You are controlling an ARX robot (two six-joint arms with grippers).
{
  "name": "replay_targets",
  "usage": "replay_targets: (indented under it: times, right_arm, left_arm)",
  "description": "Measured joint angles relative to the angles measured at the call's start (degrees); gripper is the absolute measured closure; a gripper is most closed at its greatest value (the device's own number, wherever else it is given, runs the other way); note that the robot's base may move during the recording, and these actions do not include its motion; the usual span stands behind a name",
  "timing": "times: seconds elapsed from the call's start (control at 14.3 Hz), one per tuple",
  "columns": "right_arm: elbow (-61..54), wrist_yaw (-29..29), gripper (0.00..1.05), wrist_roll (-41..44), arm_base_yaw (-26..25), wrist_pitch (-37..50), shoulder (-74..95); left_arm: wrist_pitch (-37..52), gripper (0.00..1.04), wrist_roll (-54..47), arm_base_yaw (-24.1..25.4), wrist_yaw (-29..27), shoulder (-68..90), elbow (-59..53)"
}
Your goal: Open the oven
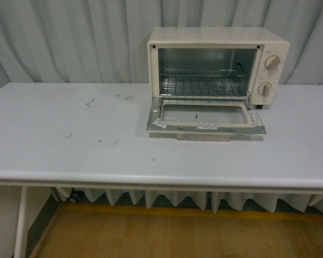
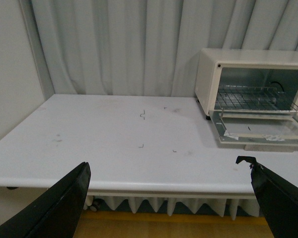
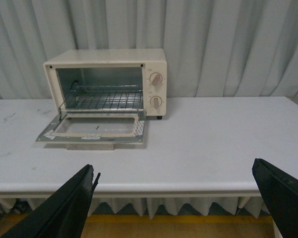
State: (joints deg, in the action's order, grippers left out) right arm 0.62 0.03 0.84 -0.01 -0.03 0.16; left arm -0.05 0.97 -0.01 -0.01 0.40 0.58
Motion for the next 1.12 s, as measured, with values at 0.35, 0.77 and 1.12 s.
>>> replay_targets:
  times: [0.35, 0.77, 1.12]
  right_arm:
    - [0.00, -0.02, 0.06, 0.00, 0.00, -0.17, -0.02]
    - [0.00, -0.02, 0.06, 0.00, 0.00, -0.17, -0.02]
    - [0.00, -0.02, 0.06, 0.00, 0.00, -0.13, -0.02]
  left_arm:
    - [-0.15, 0.07, 0.00, 0.00, 0.00, 0.00, 0.00]
    - [-0.15, 0.07, 0.00, 0.00, 0.00, 0.00, 0.00]
    - [-0.11, 0.07, 0.00, 0.00, 0.00, 0.00, 0.00]
